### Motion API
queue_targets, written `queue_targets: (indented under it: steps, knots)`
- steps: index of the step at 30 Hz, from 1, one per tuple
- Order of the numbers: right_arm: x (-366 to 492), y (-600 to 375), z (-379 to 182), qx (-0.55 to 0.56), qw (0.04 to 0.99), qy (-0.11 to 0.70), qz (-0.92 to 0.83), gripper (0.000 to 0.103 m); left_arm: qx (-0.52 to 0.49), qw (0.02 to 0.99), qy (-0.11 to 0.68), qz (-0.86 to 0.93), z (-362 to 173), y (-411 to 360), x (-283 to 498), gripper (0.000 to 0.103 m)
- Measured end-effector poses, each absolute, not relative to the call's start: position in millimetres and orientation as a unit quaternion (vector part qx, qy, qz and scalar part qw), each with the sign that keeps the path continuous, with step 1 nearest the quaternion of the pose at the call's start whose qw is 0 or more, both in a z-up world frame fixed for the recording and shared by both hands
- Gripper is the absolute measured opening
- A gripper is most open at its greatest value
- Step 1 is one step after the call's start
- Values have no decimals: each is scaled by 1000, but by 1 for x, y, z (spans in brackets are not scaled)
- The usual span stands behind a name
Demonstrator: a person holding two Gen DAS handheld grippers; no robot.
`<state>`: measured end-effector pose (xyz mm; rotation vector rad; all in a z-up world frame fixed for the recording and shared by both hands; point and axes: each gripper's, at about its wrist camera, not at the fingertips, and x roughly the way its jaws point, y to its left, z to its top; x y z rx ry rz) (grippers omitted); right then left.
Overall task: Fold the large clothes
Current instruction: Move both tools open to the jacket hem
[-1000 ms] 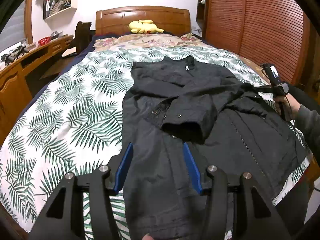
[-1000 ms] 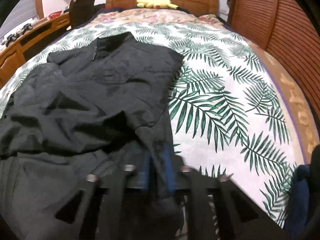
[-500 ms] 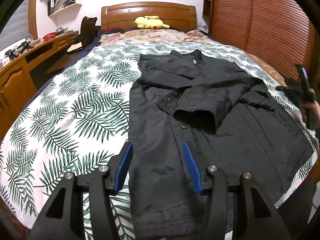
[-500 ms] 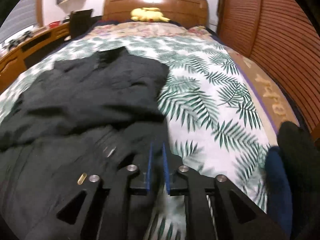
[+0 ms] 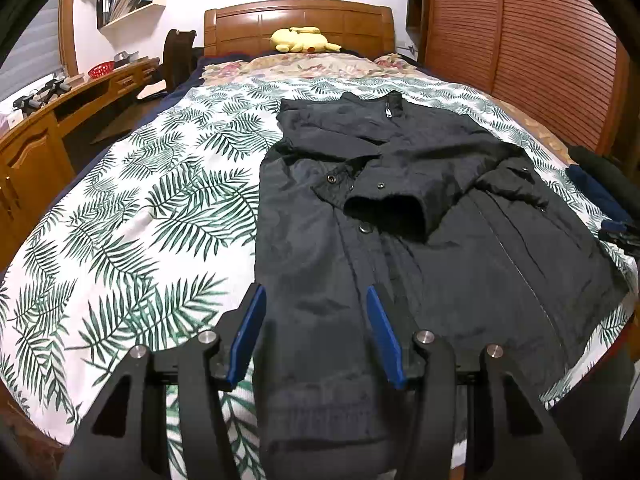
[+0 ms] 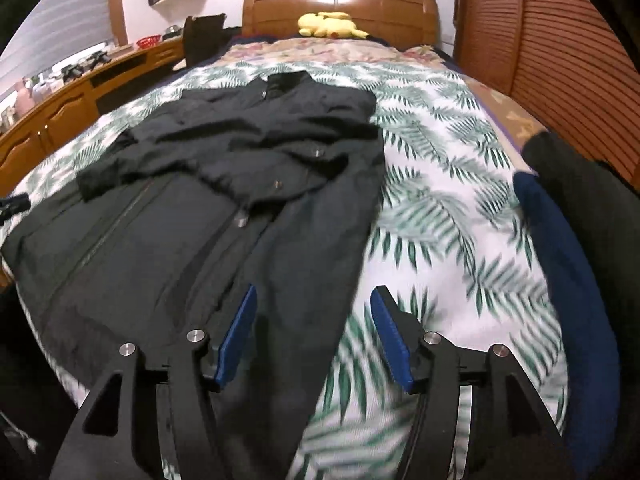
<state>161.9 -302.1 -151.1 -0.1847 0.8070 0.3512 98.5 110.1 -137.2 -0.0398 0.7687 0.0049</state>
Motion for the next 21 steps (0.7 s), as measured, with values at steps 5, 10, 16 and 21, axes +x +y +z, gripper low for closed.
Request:
queue_targets:
  steps: [5,10,16,21]
  knots:
    - [138,-306,-157,-90,900,394,163,61,-13,929,370,16,-138,111,87,52]
    - [124,-309,-155,-82,900,395,165,61,4,927,373,39,-140,116,79,52]
    - [113,-308,-156,-64,901,394,172,61,-7,918,396,40,-146,125,72,52]
    - [109,-307,-168,-61,895,407,172,61,-22,912,408,31,-151,127,66,51]
